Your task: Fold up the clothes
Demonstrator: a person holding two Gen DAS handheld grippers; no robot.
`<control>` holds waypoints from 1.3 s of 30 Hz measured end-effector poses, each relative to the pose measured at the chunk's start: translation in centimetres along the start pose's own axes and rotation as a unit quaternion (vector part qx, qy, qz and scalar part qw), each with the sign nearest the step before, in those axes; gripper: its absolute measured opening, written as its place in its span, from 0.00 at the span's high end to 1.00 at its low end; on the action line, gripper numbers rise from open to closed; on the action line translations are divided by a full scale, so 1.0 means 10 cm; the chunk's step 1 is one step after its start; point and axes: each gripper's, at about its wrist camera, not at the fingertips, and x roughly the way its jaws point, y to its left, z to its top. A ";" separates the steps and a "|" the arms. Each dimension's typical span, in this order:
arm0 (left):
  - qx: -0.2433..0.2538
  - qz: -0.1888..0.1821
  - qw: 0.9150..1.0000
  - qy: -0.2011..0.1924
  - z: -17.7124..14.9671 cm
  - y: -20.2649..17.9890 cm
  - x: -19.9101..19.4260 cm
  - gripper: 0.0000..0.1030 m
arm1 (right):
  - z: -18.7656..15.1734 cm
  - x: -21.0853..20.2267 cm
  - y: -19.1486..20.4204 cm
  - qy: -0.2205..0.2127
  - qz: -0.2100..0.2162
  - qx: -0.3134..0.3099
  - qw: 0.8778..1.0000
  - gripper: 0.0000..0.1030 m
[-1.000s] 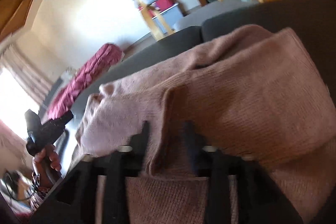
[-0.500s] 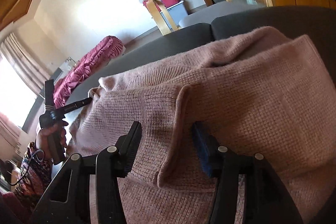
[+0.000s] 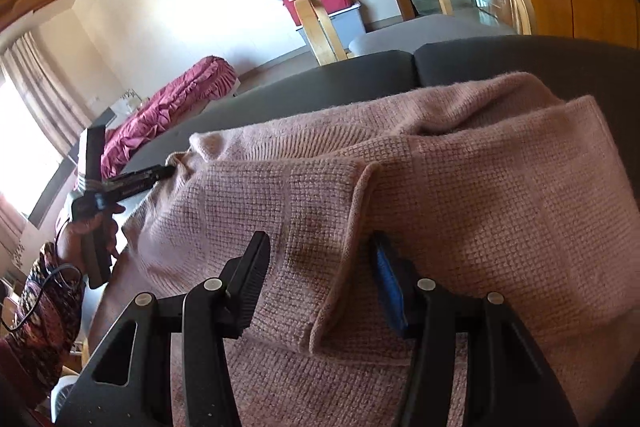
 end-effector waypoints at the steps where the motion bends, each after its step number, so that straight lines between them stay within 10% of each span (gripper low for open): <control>1: -0.004 -0.008 1.000 0.000 -0.02 0.00 0.00 0.69 | 0.00 0.01 0.01 0.000 -0.003 -0.004 1.000 0.47; 4: 0.018 -0.010 1.000 -0.012 -0.06 -0.08 -0.03 0.90 | -0.01 0.03 0.04 0.002 -0.023 -0.019 1.000 0.52; 8: -0.023 -0.023 0.999 -0.031 -0.02 0.02 -0.17 0.92 | 0.00 -0.04 0.07 -0.005 -0.028 -0.036 0.999 0.92; 14: -0.162 -0.086 0.980 -0.081 -0.05 0.50 -0.46 0.92 | 0.04 -0.28 0.19 -0.037 0.009 -0.051 0.998 0.93; 24: -0.282 -0.154 0.947 -0.020 -0.32 0.96 -0.07 0.87 | 0.04 -0.05 0.03 -0.001 -0.036 -0.032 0.999 0.93; 30: -0.207 -0.168 0.959 -0.100 -0.25 0.83 -0.54 0.83 | -0.04 -0.10 0.03 -0.001 0.007 -0.022 1.000 0.93; 34: -0.099 -0.180 0.975 -0.081 -0.18 0.49 -0.60 0.81 | -0.08 -0.18 0.12 -0.002 0.027 -0.032 0.999 0.93; 39: -0.006 -0.054 0.998 -0.018 -0.37 0.18 -0.38 0.81 | -0.04 -0.16 0.07 -0.005 0.020 -0.019 1.000 0.93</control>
